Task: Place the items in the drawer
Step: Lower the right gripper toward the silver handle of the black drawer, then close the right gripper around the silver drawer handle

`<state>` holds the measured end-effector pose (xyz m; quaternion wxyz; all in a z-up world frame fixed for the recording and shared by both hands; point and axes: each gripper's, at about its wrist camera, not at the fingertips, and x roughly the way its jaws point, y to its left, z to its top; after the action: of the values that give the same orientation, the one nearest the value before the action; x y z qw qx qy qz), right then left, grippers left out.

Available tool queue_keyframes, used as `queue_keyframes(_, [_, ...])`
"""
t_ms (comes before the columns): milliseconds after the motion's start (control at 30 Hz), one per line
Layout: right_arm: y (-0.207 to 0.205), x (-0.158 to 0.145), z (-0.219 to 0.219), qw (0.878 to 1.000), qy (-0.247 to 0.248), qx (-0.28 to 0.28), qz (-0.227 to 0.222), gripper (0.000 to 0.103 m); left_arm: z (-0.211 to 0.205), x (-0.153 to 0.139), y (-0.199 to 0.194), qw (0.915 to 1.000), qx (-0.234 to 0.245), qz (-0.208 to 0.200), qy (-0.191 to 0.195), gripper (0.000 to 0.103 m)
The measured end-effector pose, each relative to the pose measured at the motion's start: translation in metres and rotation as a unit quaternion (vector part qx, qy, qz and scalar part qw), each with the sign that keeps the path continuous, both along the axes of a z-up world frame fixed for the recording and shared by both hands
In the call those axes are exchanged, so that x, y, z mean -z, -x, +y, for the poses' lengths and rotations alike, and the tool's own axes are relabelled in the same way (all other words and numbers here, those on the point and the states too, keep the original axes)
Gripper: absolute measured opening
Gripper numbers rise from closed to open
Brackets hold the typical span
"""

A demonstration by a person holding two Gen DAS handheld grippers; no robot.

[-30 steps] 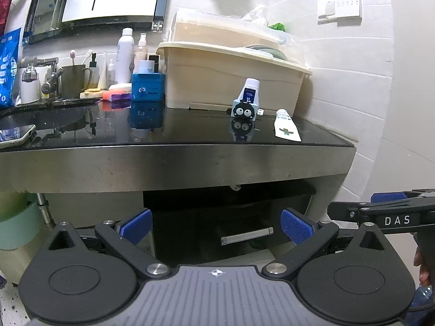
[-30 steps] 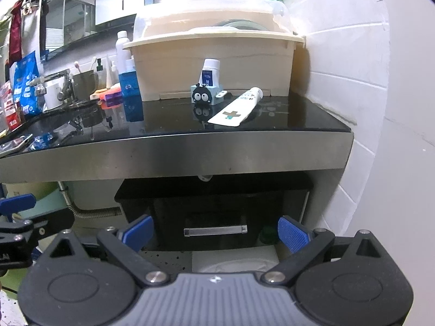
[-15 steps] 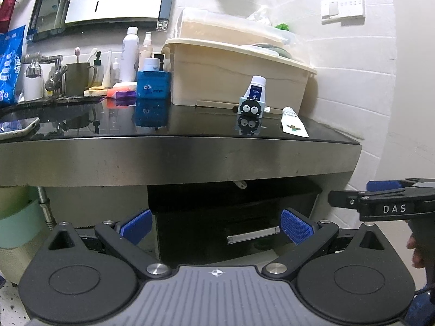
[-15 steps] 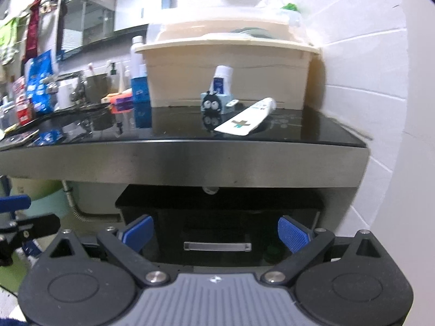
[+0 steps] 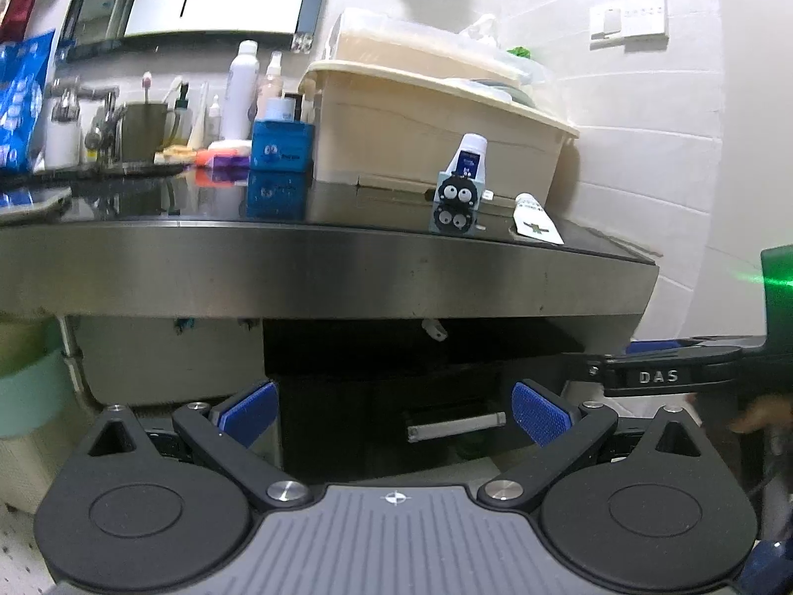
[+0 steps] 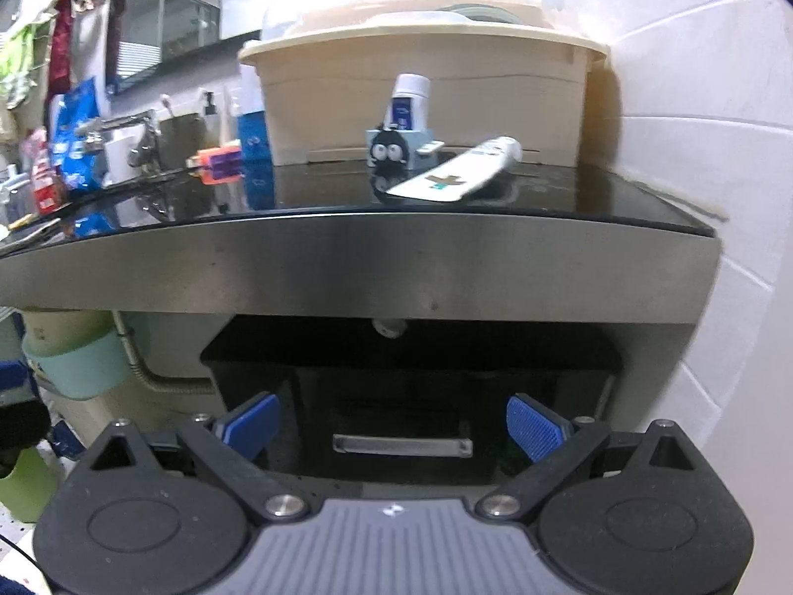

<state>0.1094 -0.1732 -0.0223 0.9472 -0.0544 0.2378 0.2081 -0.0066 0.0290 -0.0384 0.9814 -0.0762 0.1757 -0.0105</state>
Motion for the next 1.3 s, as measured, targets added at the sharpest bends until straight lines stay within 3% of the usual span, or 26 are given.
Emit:
queue_keyframes(200, [-0.011,0.014,0.014,0.998,0.054,-0.039,-0.016,0.099,-0.004,0.006,0.001,1.0000,0.005,0.004,-0.003,0.102])
queue_keyframes(367, [-0.019,0.025,0.026,0.990,0.109,-0.086,-0.041,0.099,-0.002,0.011,0.003,0.9998,0.004,0.011,0.015,0.102])
queue_keyframes(533, [-0.027,0.035,0.039,0.969,0.182,-0.143,-0.090,0.099,-0.004,0.013,0.006,0.9998,0.003,0.011,0.014,0.102])
queue_keyframes(833, [-0.051,0.059,0.055,0.938,0.239,-0.239,-0.075,0.099,-0.005,0.018,0.004,0.9994,0.004,0.025,0.023,0.102])
queue_keyframes(1000, [-0.063,0.085,0.070,0.912,0.306,-0.263,-0.071,0.099,-0.006,0.018,0.006,0.9995,0.007,0.021,0.022,0.102])
queue_keyframes(1300, [-0.079,0.115,0.086,0.885,0.344,-0.308,-0.056,0.099,-0.007,0.019,0.005,0.9994,0.012,0.026,0.019,0.102])
